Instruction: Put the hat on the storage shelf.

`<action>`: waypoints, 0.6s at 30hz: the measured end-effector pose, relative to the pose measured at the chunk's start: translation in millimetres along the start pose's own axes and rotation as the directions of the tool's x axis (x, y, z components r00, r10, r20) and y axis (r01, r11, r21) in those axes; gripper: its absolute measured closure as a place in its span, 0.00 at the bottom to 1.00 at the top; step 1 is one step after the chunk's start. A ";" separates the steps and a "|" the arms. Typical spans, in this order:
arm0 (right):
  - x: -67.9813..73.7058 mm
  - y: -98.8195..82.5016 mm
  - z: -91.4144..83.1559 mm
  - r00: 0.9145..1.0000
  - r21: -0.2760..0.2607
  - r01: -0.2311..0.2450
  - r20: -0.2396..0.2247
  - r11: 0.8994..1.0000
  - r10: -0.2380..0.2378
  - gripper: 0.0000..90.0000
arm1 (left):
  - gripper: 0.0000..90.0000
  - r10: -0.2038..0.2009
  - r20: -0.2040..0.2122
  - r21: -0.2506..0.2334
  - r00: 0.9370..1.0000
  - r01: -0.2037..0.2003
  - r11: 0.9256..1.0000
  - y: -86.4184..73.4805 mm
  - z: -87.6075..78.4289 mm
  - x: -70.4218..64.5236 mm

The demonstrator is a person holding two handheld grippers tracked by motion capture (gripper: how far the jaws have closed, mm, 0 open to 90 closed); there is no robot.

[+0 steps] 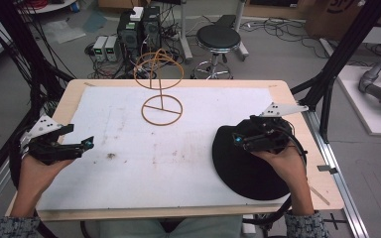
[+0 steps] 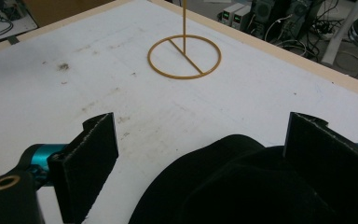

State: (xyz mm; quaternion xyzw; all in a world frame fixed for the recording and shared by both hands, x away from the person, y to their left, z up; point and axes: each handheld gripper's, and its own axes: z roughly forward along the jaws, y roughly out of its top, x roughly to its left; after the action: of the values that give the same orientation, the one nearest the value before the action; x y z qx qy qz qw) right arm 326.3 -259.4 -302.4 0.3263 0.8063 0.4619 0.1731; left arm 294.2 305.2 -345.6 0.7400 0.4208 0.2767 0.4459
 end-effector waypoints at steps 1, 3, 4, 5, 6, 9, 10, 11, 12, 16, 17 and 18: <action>-0.9 -0.7 -2.6 1.000 -0.009 -0.004 0.002 1.000 0.004 0.11 | 0.21 0.002 0.004 0.003 1.000 -0.002 1.000 0.4 1.4 -0.3; -2.0 -1.4 -5.8 1.000 -0.013 -0.007 0.006 1.000 0.007 0.11 | 0.21 0.000 0.006 0.002 1.000 0.000 1.000 0.6 3.0 -0.1; -2.5 -1.8 -7.6 1.000 -0.015 -0.007 0.009 1.000 0.007 0.11 | 0.21 0.000 0.006 0.002 1.000 0.000 1.000 0.6 3.0 -0.1; -2.5 -2.2 -9.7 1.000 -0.017 -0.015 0.014 1.000 0.015 0.11 | 0.21 -0.002 0.004 0.005 1.000 0.002 1.000 0.9 3.5 -0.1; -2.8 -2.6 -11.9 1.000 -0.020 -0.018 0.015 1.000 0.018 0.11 | 0.21 -0.004 0.008 0.002 1.000 0.004 1.000 1.9 4.6 0.2; -3.8 -4.2 -18.6 1.000 -0.034 -0.018 0.023 0.999 0.019 0.11 | 0.21 -0.002 0.008 0.000 1.000 0.002 1.000 3.5 5.7 0.4; -3.9 -4.9 -20.9 0.999 -0.035 -0.020 0.026 0.999 0.021 0.11 | 0.21 0.002 0.009 0.001 1.000 -0.002 1.000 4.3 6.1 0.7; -4.3 -5.7 -23.5 0.999 -0.038 -0.022 0.029 0.999 0.023 0.11 | 0.21 -0.002 0.015 -0.009 1.000 0.002 1.000 5.6 8.2 0.3; -4.8 -6.5 -26.0 0.999 -0.041 -0.025 0.034 0.999 0.026 0.11 | 0.21 -0.001 0.019 -0.009 1.000 0.001 1.000 6.0 9.4 0.7; -7.5 -10.8 -36.4 0.998 -0.052 -0.038 0.050 0.998 0.041 0.11 | 0.21 -0.002 0.021 -0.001 1.000 0.002 1.000 6.9 13.9 1.7; -8.2 -11.9 -39.0 0.998 -0.055 -0.039 0.053 0.998 0.042 0.11 | 0.21 -0.004 0.023 0.002 1.000 0.004 1.000 7.2 15.4 2.1; -8.2 -11.9 -39.0 0.998 -0.055 -0.039 0.053 0.998 0.042 0.11 | 0.21 -0.005 0.025 0.002 1.000 0.005 1.000 7.6 17.0 2.5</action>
State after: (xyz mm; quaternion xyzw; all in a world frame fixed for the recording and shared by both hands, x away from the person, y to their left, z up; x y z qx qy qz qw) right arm 305.2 -294.1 -292.7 0.3503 0.7818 0.4780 0.1941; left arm 311.6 298.2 -346.4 0.7427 0.4174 0.2657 0.4512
